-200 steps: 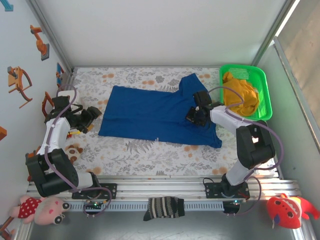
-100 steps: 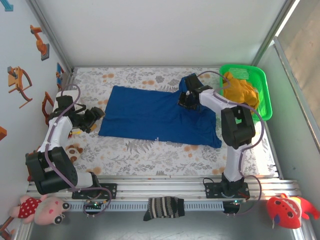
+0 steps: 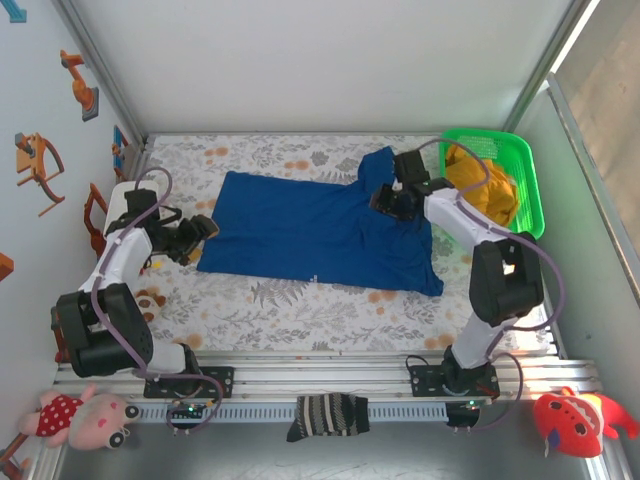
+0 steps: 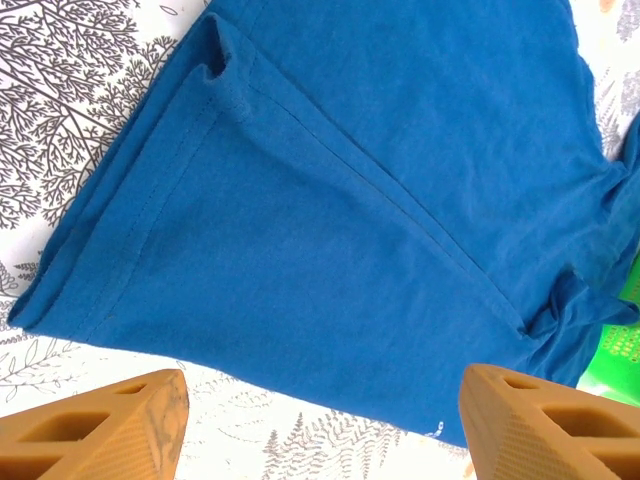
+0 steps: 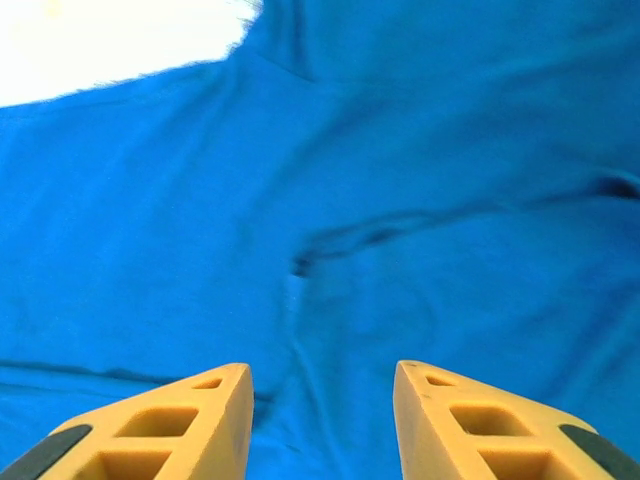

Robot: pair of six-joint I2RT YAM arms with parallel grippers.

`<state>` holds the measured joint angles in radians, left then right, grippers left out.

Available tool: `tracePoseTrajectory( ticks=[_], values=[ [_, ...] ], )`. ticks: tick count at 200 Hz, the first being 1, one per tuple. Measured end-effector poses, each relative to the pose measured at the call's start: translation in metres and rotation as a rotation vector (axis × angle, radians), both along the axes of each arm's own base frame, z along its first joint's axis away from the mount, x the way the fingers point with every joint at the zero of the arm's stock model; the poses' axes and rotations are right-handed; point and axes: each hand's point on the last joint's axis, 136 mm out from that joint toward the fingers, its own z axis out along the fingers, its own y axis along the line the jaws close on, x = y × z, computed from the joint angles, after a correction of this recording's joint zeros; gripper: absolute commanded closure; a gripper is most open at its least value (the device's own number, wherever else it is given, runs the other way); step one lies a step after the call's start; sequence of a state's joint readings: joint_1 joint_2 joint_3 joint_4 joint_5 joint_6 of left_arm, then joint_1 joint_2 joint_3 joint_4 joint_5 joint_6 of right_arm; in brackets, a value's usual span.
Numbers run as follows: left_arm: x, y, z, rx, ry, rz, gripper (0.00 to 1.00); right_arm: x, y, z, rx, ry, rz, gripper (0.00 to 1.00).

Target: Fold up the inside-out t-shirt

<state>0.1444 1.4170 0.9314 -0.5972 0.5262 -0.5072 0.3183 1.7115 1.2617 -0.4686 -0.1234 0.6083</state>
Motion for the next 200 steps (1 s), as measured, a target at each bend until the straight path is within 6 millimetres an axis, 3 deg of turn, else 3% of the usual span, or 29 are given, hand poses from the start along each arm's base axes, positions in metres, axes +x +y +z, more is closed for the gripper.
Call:
tracePoseTrajectory(
  ticks=[26,40,77,103,129,147,176,200],
  values=[
    [0.0,0.002,-0.008,0.012,0.025,0.0,0.3,-0.04,-0.024,-0.016,-0.065,0.063,-0.024,0.56],
    [-0.001,0.004,-0.009,0.026,0.031,-0.001,0.3,-0.064,-0.038,-0.015,-0.104,0.076,-0.037,0.49],
    [-0.017,0.004,-0.02,0.051,0.052,-0.005,0.29,-0.115,-0.07,-0.011,-0.182,0.08,-0.071,0.45],
    [-0.036,0.003,-0.035,0.058,0.103,-0.009,0.29,-0.143,-0.082,-0.031,-0.222,0.146,-0.076,0.45],
    [-0.041,0.003,-0.041,0.059,0.124,-0.004,0.29,-0.162,-0.092,-0.054,-0.263,0.221,-0.087,0.47],
    [-0.038,0.003,-0.044,0.056,0.127,0.001,0.29,-0.167,-0.097,-0.064,-0.277,0.252,-0.102,0.54],
    [-0.034,0.002,-0.06,0.037,0.169,0.02,0.55,-0.169,-0.102,-0.074,-0.289,0.273,-0.124,1.0],
    [-0.029,0.0,-0.07,0.016,0.185,0.026,0.78,-0.172,-0.106,-0.078,-0.281,0.277,-0.152,1.0]
  ],
)
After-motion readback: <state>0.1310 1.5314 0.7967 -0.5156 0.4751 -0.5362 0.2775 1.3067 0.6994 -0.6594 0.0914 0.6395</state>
